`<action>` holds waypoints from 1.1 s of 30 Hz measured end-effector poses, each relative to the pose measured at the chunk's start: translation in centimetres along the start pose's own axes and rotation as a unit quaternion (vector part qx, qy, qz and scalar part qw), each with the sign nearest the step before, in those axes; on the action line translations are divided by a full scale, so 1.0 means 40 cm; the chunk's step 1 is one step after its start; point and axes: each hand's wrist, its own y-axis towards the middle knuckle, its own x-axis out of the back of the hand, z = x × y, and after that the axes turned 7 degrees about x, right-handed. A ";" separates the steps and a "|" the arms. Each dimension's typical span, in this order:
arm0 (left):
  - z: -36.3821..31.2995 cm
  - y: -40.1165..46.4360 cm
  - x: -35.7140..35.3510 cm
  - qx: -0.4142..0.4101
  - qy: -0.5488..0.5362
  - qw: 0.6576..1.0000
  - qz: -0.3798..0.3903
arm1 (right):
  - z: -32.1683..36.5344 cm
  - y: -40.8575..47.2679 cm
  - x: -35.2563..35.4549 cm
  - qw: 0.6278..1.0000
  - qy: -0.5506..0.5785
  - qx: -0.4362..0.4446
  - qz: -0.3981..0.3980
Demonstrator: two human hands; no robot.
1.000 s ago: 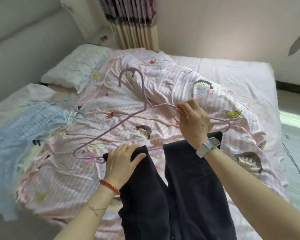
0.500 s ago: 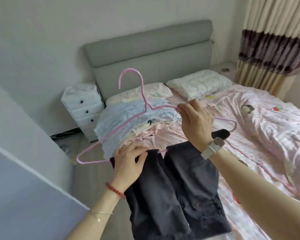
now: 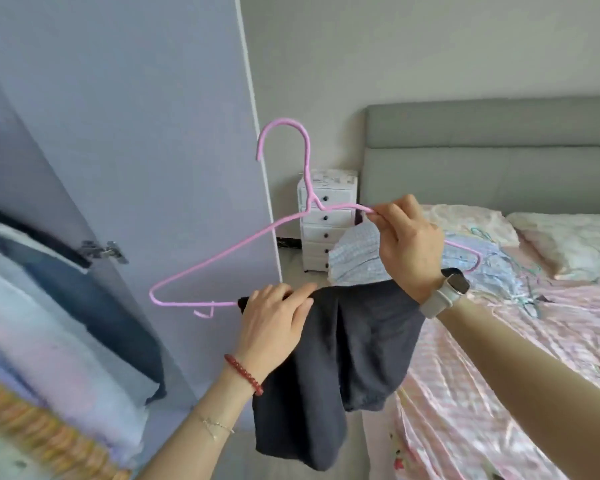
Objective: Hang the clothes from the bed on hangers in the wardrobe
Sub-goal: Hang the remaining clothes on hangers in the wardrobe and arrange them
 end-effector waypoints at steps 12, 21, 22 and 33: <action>0.364 -0.277 0.208 0.259 0.235 0.936 -0.045 | 0.384 -0.045 -0.265 0.971 0.202 0.060 0.109; 0.411 -0.477 0.351 0.402 0.249 0.846 -0.247 | 0.676 -0.097 -0.389 0.872 0.387 0.164 0.251; 0.407 -0.495 0.384 0.407 0.254 0.828 -0.290 | 0.709 -0.108 -0.392 0.859 0.404 0.164 0.270; 0.431 -0.544 0.545 0.506 0.006 0.714 -0.484 | 1.001 -0.144 -0.337 0.706 0.554 0.174 0.405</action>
